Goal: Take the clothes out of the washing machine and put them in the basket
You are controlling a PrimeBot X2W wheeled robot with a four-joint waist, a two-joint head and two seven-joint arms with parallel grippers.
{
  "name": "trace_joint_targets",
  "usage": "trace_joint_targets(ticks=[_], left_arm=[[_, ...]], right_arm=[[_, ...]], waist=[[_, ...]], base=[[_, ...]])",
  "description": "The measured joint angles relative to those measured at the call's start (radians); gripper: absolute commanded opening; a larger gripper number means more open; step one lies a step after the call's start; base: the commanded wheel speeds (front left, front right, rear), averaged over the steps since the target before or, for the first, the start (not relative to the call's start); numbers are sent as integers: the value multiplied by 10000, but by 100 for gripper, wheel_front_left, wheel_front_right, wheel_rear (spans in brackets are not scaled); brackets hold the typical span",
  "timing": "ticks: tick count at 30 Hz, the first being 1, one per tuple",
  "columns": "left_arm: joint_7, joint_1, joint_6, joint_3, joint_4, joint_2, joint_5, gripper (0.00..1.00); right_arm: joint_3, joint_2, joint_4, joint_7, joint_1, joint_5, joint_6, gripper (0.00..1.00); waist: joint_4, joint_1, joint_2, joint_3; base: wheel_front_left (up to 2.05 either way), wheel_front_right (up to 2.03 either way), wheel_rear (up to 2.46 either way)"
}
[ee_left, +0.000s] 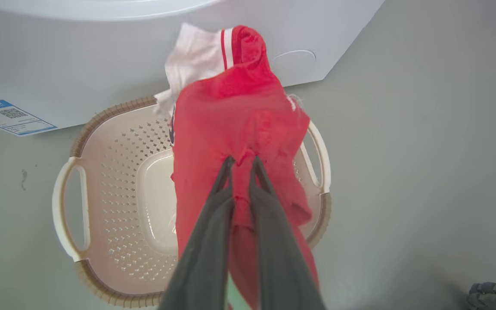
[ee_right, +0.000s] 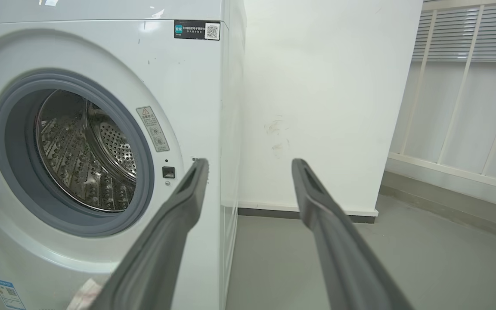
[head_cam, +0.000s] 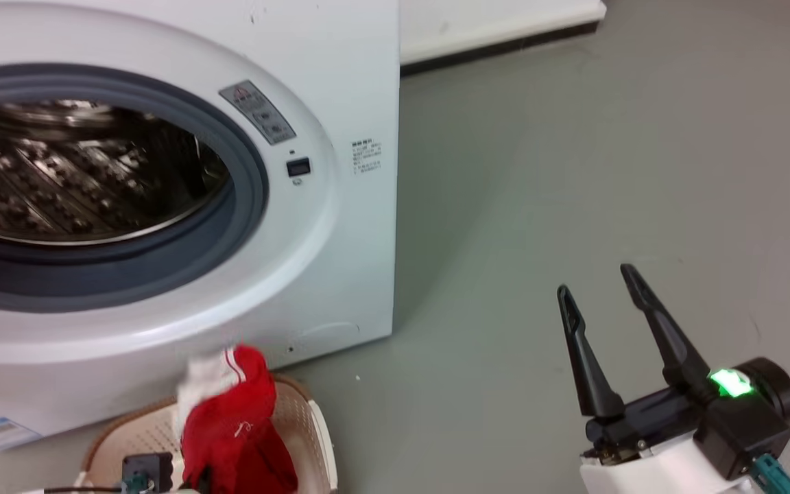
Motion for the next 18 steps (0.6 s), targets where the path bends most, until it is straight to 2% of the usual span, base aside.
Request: trace_joint_targets(ticks=[10,18], left_arm=[[278,-1846,-504,-12,2293,-274,-27,0],[725,-3205,-500,52,3526,-215,-148,0]], right_arm=[[-67,-6,-355,0,-1043,362,0,100],[-100,-4,-621,0,-1906,631,0,100]], waist=[[-248,1,0,1933],[-399,2,0,3629]], base=[[0,0,0],[0,0,0]])
